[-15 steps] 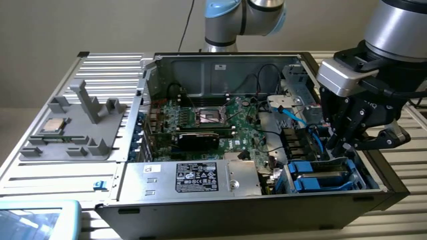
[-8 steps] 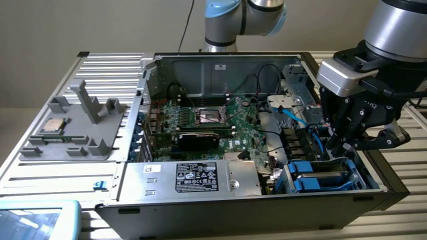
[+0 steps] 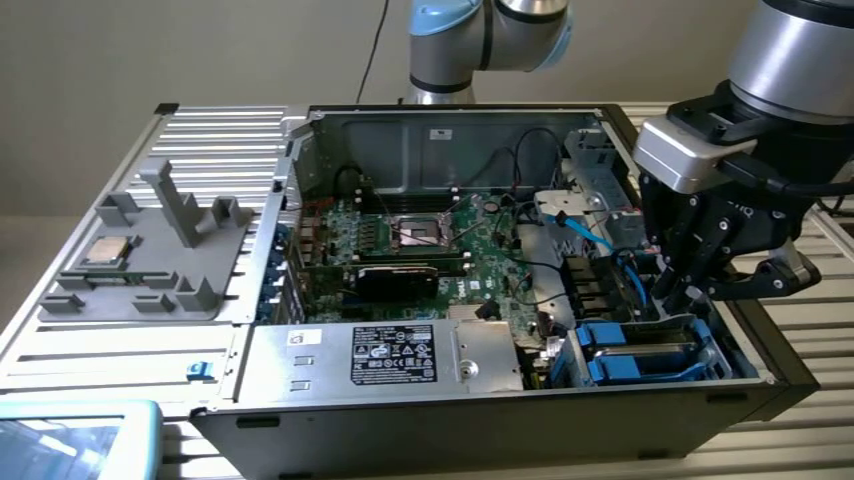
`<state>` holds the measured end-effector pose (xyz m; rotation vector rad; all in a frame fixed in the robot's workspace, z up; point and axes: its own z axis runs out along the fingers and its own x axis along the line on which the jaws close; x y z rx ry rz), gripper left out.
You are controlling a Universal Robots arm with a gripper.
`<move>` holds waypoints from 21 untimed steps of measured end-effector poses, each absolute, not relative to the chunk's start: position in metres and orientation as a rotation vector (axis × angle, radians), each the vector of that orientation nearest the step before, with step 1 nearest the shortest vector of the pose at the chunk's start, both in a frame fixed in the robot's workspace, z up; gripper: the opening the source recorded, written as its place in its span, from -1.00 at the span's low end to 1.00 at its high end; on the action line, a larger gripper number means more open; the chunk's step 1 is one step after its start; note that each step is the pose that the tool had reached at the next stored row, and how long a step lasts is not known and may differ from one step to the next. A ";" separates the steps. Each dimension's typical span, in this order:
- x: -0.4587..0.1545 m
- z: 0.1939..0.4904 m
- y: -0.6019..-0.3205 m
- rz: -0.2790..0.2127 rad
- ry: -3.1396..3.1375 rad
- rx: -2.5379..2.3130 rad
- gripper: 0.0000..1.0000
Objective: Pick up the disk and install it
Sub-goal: 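Insert the first disk wire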
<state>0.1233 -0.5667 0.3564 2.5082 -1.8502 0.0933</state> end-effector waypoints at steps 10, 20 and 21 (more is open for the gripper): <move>0.123 0.355 -0.555 0.111 -1.837 2.464 -0.66; 0.123 0.353 -0.555 0.089 -1.940 2.358 -0.66; 0.123 0.353 -0.555 0.094 -1.943 2.349 -0.66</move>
